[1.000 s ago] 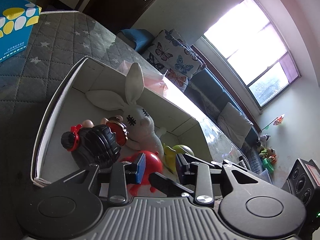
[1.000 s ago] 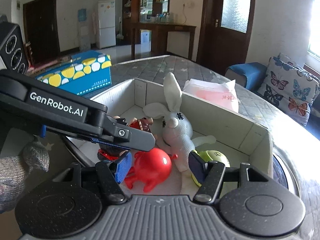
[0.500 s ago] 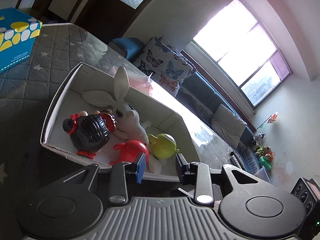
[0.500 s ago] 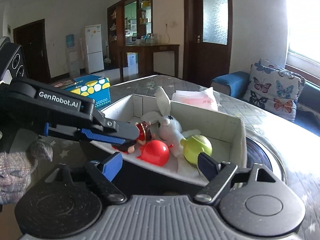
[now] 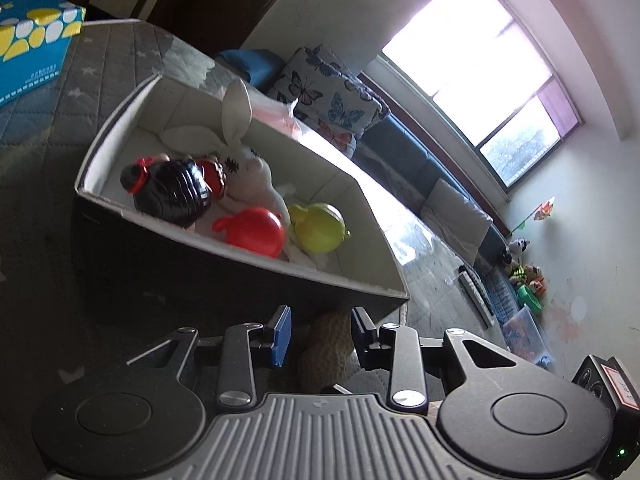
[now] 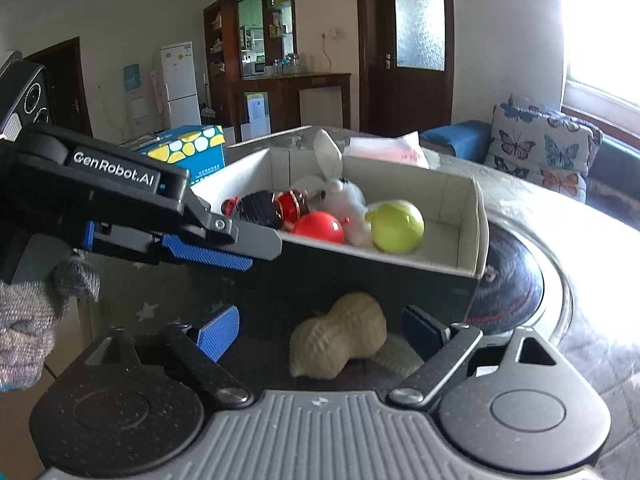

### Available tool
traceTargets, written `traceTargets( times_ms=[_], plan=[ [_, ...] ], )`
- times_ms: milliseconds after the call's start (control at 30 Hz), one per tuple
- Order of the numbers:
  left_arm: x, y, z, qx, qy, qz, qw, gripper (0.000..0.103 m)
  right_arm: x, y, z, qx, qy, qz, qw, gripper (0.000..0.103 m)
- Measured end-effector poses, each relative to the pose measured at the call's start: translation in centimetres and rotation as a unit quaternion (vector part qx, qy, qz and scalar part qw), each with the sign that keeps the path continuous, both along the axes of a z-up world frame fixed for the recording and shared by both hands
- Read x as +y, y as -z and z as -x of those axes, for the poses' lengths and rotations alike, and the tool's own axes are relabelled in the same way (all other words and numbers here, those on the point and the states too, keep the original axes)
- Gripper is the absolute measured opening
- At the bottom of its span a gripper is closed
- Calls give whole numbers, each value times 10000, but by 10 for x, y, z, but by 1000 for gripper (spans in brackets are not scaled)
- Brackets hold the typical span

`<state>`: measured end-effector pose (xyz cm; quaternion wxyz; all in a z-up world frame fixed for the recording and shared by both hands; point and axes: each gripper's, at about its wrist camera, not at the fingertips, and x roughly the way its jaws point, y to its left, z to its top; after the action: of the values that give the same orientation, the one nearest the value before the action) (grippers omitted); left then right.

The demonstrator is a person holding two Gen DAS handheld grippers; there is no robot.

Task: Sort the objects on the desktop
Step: 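Move the left tool down to the tan peanut-shaped toy, then close the left tool on the peanut toy and lift it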

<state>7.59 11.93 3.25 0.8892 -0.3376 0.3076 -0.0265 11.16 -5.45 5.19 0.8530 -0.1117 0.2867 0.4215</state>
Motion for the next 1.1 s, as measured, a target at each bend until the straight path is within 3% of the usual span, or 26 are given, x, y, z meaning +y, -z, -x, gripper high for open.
traceTargets(
  times_ms=[767, 1100],
  plan=[
    [-20, 22, -31, 337, 523, 41, 9981, 35, 12, 35, -13, 248, -5, 221, 9994, 90],
    [-19, 25, -35, 405, 598, 112, 9973, 35, 13, 39, -19, 291, 54, 241, 9993, 77]
  ],
)
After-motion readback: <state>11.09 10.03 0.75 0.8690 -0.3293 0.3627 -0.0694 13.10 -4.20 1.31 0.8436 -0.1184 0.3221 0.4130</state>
